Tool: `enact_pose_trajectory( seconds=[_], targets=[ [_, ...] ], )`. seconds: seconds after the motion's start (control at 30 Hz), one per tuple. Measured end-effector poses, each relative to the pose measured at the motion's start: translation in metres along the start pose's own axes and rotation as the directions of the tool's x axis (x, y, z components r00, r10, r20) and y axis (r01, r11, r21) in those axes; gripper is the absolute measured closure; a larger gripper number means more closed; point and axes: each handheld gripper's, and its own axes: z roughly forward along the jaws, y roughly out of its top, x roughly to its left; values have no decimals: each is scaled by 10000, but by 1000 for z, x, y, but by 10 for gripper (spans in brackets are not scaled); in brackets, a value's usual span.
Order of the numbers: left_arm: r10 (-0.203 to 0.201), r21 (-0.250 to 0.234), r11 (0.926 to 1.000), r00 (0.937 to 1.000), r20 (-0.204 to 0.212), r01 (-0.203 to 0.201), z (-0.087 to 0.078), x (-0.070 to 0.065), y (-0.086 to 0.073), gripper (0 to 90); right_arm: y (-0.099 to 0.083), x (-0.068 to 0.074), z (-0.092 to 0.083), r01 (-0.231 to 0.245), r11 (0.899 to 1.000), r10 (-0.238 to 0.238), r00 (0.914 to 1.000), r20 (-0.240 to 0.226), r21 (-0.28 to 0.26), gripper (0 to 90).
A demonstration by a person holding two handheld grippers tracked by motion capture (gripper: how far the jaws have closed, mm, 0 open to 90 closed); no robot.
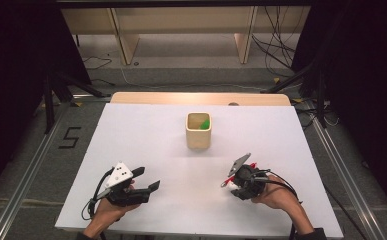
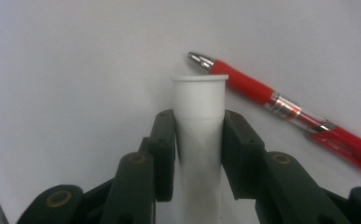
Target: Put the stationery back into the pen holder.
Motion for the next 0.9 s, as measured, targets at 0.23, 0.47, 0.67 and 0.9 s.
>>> enact_pose_trajectory(
  seconds=[0.23, 0.47, 0.67, 0.9],
  targets=[
    [-13, -153, 9999, 10000, -92, 11, 0, -1, 0, 256, -9, -11, -20, -970, 9735, 921, 9952, -330, -2070, 678],
    [-51, -258, 9997, 9998, -188, 46, -1, 0, 0, 256, -10, -15, -31, -1707, 9084, 1673, 9850, -423, -3818, 678],
    [-88, -345, 9994, 9996, -250, 80, -1, -1, 0, 256, -8, -14, -37, -2079, 8494, 2257, 9739, -221, -4850, 678],
    [-162, -488, 9987, 9994, -294, 148, -3, 0, 1, 255, -5, -12, -44, -2289, 7834, 2625, 9646, -263, -5779, 678]
  ],
)
